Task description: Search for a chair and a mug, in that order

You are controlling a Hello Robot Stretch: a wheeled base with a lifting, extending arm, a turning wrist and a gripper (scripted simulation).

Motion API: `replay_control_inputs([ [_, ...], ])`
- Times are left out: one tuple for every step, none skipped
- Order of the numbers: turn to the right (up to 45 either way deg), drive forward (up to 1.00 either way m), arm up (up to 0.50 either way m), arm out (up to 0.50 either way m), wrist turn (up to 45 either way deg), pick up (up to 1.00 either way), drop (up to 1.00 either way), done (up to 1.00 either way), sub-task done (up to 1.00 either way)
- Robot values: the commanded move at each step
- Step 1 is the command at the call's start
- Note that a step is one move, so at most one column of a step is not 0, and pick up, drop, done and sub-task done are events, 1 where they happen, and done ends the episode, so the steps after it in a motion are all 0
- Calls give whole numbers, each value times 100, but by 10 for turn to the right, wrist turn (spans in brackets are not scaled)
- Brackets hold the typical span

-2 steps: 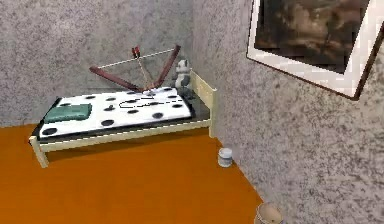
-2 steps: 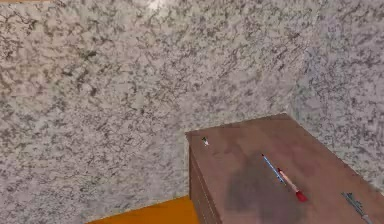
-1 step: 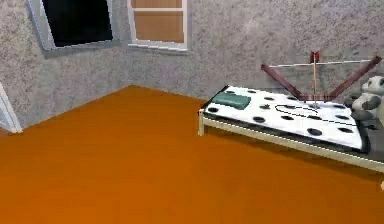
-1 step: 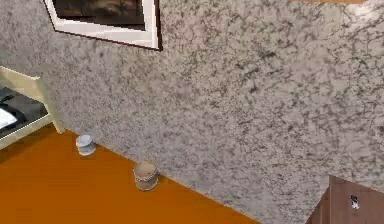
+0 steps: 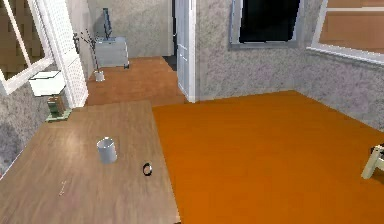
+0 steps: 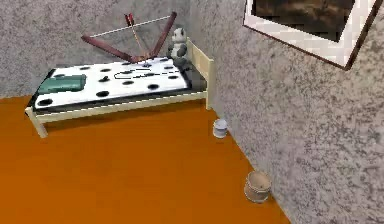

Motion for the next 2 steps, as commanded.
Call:
replay_control_inputs([
  [-240,0,0,0,0,0,0,0,0],
  [0,0,0,0,0,0,0,100,0],
])
